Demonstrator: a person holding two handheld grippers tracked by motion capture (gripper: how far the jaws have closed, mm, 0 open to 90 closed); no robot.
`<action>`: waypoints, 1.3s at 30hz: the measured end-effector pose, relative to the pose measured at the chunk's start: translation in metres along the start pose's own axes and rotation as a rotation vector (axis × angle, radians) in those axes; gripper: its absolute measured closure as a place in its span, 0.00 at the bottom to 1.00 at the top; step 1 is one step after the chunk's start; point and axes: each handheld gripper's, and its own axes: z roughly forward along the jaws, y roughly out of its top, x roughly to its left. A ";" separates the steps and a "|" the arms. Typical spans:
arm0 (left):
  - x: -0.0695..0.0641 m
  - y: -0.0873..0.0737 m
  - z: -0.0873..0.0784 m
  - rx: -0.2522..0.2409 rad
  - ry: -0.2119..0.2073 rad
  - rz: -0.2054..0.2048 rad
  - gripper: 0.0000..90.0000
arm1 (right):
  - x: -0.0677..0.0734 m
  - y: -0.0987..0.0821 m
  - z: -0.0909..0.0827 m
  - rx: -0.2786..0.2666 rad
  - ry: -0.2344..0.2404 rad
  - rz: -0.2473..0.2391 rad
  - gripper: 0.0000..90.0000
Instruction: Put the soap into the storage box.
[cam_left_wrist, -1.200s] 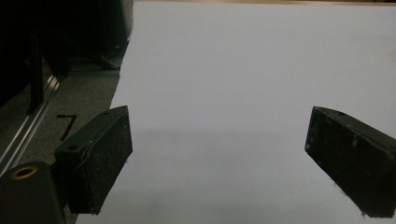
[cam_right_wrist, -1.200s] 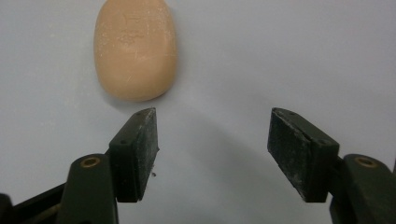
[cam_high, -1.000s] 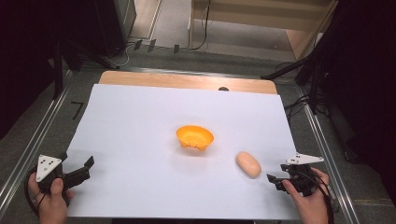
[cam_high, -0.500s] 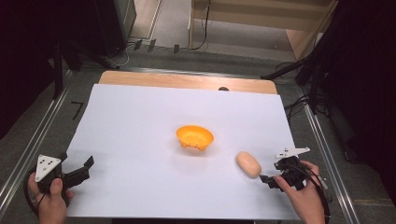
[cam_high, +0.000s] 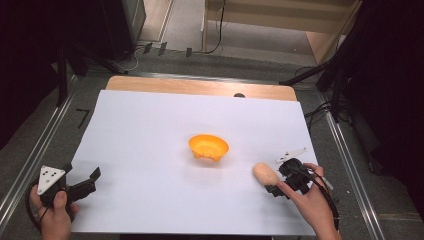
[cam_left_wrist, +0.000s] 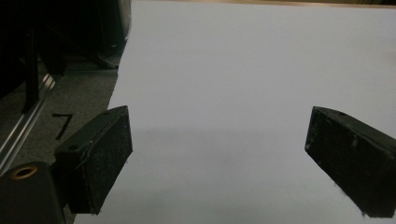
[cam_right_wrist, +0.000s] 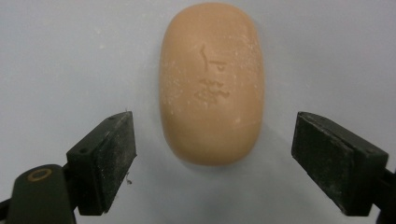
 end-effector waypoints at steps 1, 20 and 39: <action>0.000 0.000 0.000 0.002 0.000 0.000 0.09 | 0.001 0.002 0.001 0.000 0.002 -0.003 0.16; 0.001 0.000 0.000 0.000 -0.005 -0.004 0.09 | 0.006 0.034 0.027 0.107 -0.045 -0.014 0.32; 0.001 0.000 0.001 0.006 -0.003 -0.007 0.09 | 0.002 0.042 0.030 0.101 0.014 -0.077 0.37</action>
